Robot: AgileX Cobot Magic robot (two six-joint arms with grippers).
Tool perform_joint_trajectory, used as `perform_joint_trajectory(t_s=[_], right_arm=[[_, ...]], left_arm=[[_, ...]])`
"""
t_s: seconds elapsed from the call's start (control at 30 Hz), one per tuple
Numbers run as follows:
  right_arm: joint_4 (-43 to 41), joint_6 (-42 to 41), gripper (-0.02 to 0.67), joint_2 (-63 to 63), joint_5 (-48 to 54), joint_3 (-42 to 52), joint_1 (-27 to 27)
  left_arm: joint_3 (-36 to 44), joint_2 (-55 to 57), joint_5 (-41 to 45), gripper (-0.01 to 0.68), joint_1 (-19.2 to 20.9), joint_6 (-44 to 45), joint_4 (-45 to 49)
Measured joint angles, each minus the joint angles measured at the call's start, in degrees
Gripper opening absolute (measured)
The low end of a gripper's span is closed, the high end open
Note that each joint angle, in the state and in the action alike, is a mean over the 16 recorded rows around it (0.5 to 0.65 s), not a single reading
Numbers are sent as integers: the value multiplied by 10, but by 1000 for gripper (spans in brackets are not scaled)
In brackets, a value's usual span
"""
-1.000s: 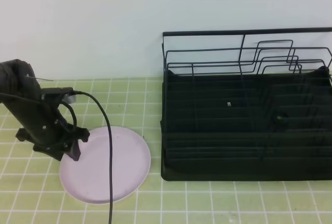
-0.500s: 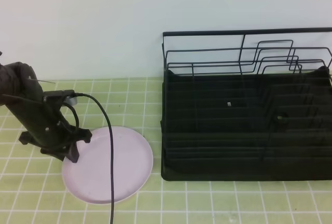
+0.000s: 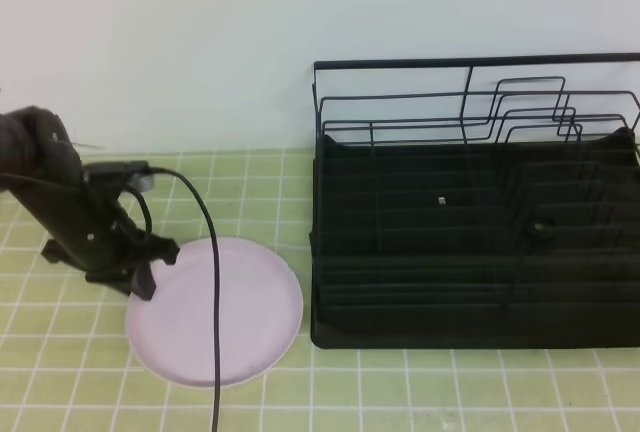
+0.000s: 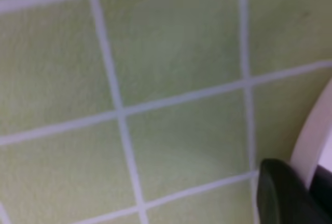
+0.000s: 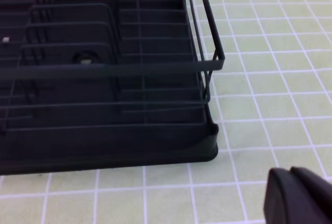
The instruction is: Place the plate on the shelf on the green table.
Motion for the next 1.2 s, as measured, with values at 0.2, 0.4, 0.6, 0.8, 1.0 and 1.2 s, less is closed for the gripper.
perform_joint_trajectory(t_s=[0.2,0.4,0.6,0.8,1.0,1.2], right_arm=[[0,-1,-4,0,0,0,0],[0,-2,-4,0,-4,0,0],[1,-4,-4,0,-24,0,0],[14,-7,-4,0,-53,-1,0],[93,-26,-4,0,-80,-17,0],[246,-113,-4,0,-72,-64,0]], left_arm=[[-29,-11,10,8,0,14,-6],[-64,-29,18,5,0,18,-7],[-103,-60,27,4,0,23,-7],[-156,-110,38,4,0,40,-15],[-205,-171,54,4,-6,107,-92],[-235,-215,62,4,-36,193,-220]])
